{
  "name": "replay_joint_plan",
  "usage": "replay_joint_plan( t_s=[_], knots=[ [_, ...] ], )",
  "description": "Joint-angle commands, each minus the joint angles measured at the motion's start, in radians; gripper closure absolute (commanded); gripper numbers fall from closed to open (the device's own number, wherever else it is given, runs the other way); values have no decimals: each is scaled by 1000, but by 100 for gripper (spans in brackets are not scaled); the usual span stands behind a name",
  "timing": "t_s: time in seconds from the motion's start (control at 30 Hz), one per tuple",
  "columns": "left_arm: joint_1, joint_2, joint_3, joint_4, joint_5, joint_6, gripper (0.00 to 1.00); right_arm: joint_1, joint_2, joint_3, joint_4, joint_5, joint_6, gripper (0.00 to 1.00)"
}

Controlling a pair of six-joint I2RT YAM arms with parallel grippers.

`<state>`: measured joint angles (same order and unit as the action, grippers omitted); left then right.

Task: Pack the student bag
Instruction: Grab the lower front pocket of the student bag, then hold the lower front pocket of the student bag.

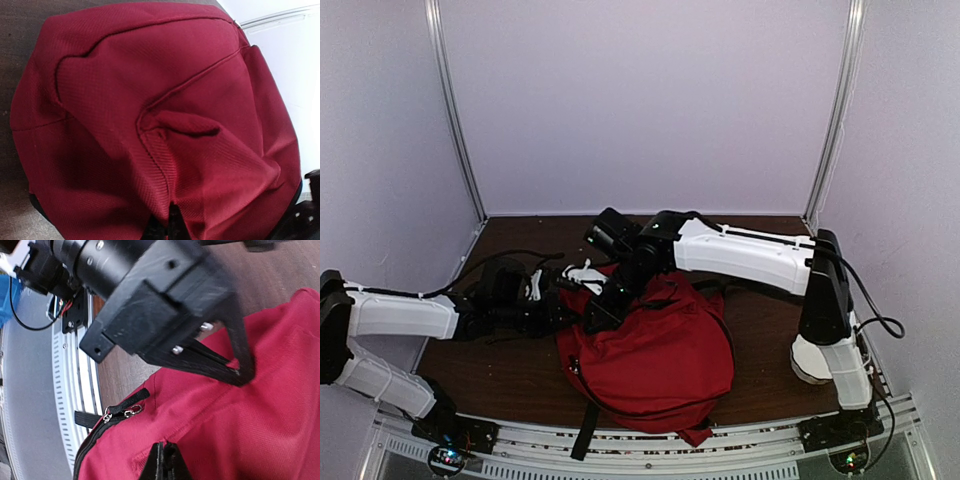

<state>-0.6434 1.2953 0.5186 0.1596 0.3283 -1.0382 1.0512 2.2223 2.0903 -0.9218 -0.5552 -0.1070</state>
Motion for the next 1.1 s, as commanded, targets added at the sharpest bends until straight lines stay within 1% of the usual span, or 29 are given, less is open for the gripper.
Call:
replay_joint_plan(
  t_s=[0.0,0.27,0.33,0.37,0.43,0.47,0.5,0.53,0.57,0.6,0.63,0.7,0.77,0.97,1.07],
  knots=[
    [-6,-47,18,-25,-42,41,100,-48,-152,-73,65,-6,43,100],
    [-6,-140,-2,-169,-176,87,100,-148,-326,-299,193,20,94,100],
    [-6,-151,3,-204,-200,102,100,-175,-351,-354,223,-6,113,100],
    [-6,-154,5,-211,-206,113,100,-187,-357,-372,236,-43,122,100],
    [-6,-145,21,-185,-173,176,100,-197,-360,-390,250,-103,132,100],
    [-12,-143,31,-168,-153,213,91,-197,-358,-391,256,-131,133,100],
    [-29,-153,38,-148,-151,262,77,-197,-356,-390,266,-161,139,100],
    [-67,-175,44,-133,-183,358,69,-198,-350,-385,275,-198,148,100],
    [-118,-201,51,-132,-244,435,63,-198,-339,-374,282,-233,165,100],
    [-183,-226,59,-130,-314,528,57,-198,-329,-364,289,-272,185,100],
    [-244,-249,60,-118,-371,611,54,-198,-317,-357,301,-308,202,100],
    [-339,-281,45,-73,-468,709,50,-197,-301,-356,342,-361,248,100],
    [-381,-296,15,-9,-489,757,49,-198,-283,-358,395,-404,301,100],
    [-443,-245,-1,120,-507,831,47,-197,-257,-354,543,-472,424,100],
    [-453,-181,7,198,-500,852,47,-197,-235,-332,559,-481,454,100]
  ],
)
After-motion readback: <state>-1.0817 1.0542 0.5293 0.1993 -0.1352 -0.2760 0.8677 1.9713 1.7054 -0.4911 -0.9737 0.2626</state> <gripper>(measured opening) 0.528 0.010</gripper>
